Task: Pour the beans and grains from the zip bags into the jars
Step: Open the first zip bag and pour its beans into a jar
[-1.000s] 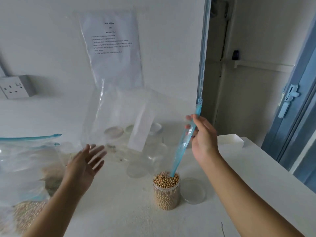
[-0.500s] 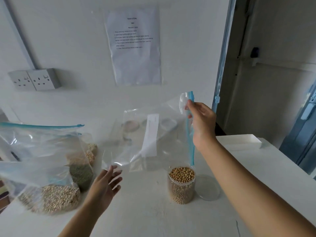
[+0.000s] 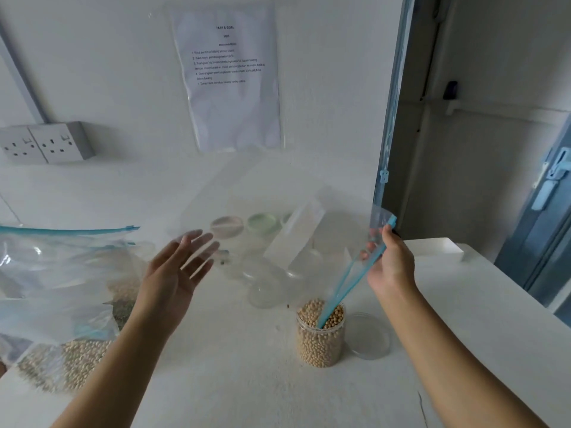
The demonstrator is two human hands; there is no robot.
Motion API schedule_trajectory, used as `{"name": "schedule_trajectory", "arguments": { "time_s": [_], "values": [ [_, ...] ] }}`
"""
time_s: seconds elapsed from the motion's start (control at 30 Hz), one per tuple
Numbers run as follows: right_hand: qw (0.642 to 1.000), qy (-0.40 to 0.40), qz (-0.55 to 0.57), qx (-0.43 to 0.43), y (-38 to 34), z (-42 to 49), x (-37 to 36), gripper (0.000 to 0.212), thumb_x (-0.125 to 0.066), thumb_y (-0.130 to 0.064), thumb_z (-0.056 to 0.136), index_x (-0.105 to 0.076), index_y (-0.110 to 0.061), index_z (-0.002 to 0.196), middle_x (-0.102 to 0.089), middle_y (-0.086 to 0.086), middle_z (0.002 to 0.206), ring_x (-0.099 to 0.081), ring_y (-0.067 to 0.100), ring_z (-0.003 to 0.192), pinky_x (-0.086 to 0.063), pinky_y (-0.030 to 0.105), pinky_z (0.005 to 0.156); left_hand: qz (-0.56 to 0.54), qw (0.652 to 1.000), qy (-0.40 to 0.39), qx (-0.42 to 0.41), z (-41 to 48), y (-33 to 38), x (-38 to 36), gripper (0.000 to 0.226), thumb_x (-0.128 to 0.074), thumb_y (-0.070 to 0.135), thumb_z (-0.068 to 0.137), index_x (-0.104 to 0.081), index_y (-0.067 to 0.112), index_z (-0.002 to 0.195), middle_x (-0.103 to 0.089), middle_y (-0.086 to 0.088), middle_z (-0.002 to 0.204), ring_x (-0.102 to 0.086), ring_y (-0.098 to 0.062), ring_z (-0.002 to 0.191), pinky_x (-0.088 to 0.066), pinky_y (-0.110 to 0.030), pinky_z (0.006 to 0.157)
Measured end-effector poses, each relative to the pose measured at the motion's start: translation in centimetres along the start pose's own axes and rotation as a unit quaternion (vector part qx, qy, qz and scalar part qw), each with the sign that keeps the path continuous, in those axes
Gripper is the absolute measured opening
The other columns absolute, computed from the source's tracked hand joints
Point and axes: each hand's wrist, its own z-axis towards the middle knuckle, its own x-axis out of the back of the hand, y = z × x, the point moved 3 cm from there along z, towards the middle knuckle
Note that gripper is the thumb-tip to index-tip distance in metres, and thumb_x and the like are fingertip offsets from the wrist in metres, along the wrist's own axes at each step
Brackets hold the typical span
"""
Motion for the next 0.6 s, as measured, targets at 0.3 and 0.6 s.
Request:
{"name": "schedule_trajectory", "arguments": {
  "time_s": [0.3, 0.6],
  "values": [
    [0.994, 0.057, 0.067, -0.066, 1.6, 1.2, 3.1, 0.013, -0.054, -0.025, 0.106, -0.060, -0.017, 0.098, -0.058, 0.002, 0.083, -0.045, 0.011, 0.060, -0.038, 0.026, 0.056, 0.121, 0.984, -0.087, -0.092, 0.5, 5.0, -7.5, 0.024, -0.061, 0.022, 0.092, -0.073, 0.007, 0.106, -0.076, -0.010, 0.112, -0.071, -0.032, 0.113, -0.050, -0.041, 0.102],
    [0.988, 0.088, 0.084, -0.092, 2.9, 1.3, 4.7, 0.014, -0.048, -0.016, 0.107, -0.055, -0.020, 0.096, -0.051, 0.002, 0.082, -0.041, 0.010, 0.055, -0.035, 0.026, 0.054, 0.189, 0.967, -0.131, -0.111, 0.7, 5.5, -10.5, 0.028, -0.058, 0.028, 0.097, -0.070, 0.008, 0.113, -0.073, -0.013, 0.116, -0.071, -0.034, 0.112, -0.049, -0.050, 0.104]
  ]
}}
